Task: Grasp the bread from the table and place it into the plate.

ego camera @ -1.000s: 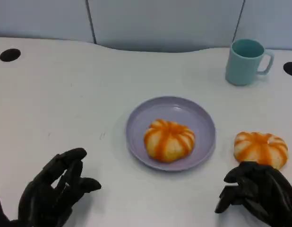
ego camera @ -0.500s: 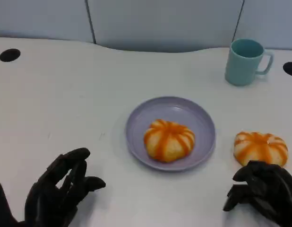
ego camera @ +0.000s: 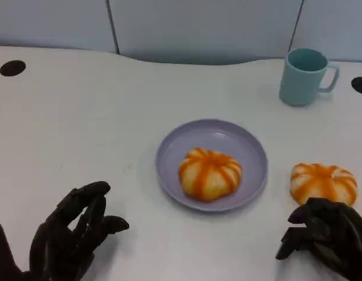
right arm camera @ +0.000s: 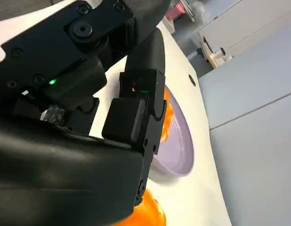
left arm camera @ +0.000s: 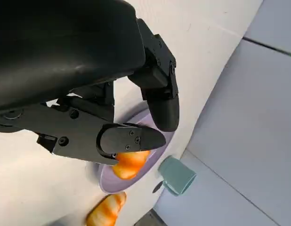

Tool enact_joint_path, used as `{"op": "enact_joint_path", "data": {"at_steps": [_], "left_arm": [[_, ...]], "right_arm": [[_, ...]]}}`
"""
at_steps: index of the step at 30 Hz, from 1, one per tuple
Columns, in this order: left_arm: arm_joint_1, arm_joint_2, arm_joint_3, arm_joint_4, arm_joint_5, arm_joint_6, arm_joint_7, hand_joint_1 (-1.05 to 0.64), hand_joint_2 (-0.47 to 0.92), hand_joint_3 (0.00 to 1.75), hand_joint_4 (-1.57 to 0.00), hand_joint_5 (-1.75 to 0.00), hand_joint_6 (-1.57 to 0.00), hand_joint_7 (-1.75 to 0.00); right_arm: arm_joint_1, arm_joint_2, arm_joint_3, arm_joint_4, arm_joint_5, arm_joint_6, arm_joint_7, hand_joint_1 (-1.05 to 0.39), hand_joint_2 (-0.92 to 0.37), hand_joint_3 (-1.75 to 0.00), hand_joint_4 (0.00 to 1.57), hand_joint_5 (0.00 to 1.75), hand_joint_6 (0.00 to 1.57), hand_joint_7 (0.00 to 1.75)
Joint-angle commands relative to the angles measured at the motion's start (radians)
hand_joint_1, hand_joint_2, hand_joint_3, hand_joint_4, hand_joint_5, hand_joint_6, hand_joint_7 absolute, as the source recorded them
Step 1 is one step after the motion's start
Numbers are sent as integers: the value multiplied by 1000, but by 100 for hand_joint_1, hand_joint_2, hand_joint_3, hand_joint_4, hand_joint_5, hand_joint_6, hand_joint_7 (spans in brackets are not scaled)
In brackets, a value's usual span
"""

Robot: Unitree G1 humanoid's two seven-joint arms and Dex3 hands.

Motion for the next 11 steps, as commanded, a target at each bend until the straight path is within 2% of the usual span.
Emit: {"op": "enact_joint_path", "data": {"at_steps": [1,11], "left_arm": [[-8,17,10,15,8,-24,-6,-40,92,30,-60,-146,-55,-104],[-16,30,8,30,7,-29,-24,-40,92,27,-61,-145,-57,-102]], "right_arm": [[-3,-7,-2,-7,-3,-9,-8,-96,-69,0,143,66,146,39],[-16,-5,-8,17,9,-13,11,-94,-69,0,144,63,146,36]]}}
